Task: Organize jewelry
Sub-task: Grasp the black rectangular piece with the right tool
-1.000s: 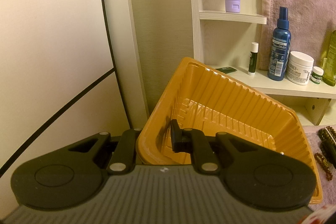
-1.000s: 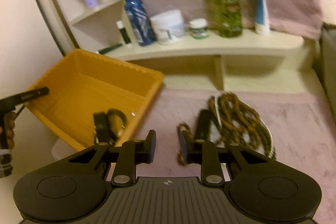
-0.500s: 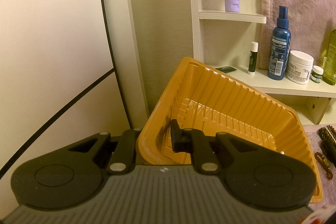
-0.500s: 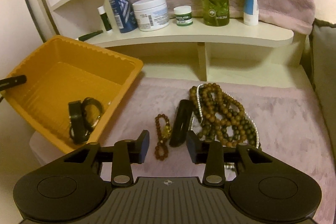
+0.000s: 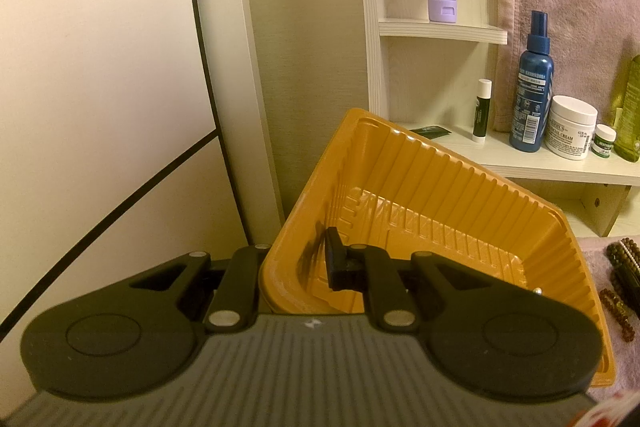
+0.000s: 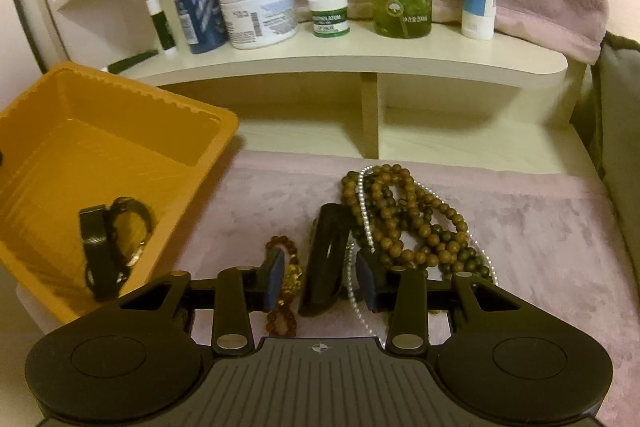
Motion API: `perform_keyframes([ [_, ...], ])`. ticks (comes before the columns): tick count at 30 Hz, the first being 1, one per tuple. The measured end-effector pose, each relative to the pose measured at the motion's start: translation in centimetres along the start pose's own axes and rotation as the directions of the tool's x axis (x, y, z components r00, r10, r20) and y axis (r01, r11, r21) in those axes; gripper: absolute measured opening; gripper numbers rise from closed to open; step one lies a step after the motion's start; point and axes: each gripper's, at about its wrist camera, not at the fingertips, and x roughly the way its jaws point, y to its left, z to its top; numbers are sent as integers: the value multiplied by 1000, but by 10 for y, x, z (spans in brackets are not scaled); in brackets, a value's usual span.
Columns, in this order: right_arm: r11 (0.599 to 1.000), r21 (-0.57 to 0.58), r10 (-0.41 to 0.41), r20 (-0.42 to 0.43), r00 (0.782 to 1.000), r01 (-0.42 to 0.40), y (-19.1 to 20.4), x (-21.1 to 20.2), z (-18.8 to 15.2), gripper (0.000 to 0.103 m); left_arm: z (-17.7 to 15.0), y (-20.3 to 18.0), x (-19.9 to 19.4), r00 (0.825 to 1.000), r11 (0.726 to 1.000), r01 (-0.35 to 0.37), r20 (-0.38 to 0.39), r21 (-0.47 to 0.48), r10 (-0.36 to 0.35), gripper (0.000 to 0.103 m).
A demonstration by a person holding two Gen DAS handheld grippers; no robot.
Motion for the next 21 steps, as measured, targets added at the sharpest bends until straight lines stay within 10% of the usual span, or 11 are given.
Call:
perform_keyframes([
  [21,998,-46,-42,-6,999,41,2,22,8,22,0,0,2,1000,1000,-2,-2,8,2,13],
])
